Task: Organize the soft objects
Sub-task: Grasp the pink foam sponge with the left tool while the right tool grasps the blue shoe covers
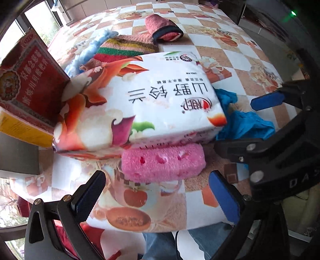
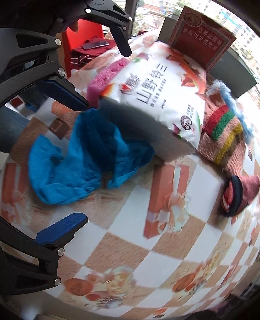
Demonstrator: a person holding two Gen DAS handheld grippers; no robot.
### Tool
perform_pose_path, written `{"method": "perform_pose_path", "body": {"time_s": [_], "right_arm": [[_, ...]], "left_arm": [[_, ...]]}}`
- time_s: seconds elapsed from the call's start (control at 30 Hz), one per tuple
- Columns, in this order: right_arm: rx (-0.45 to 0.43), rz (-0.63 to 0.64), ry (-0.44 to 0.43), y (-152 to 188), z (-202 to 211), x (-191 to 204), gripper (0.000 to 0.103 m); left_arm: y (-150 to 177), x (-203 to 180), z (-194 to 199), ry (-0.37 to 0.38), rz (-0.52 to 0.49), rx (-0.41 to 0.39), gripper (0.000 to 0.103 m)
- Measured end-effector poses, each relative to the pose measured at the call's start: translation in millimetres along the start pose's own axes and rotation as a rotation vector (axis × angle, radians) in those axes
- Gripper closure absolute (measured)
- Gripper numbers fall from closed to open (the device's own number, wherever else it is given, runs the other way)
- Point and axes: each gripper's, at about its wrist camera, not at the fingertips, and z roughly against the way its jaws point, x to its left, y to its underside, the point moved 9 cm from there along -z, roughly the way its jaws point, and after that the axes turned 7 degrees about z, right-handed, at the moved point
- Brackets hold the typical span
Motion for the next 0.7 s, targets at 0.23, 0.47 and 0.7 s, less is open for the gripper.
{"method": "perform_pose_path", "body": {"time_s": [0.23, 0.47, 0.7], "right_arm": [[0.039, 0.045, 0.072, -6, -6, 2, 0.047], [0.046, -0.063, 0.005, 4, 8, -11, 0.072], [0.026, -0.140, -0.013, 19, 29, -22, 0.072]], "left_arm": [[-8, -6, -9, -0.032, 0.004, -0.031, 0.000], [-10, -15, -22, -0.017, 0.010, -0.002, 0.021], [-6, -21, -13, 0.058, 0.013, 0.036, 0.030]]}}
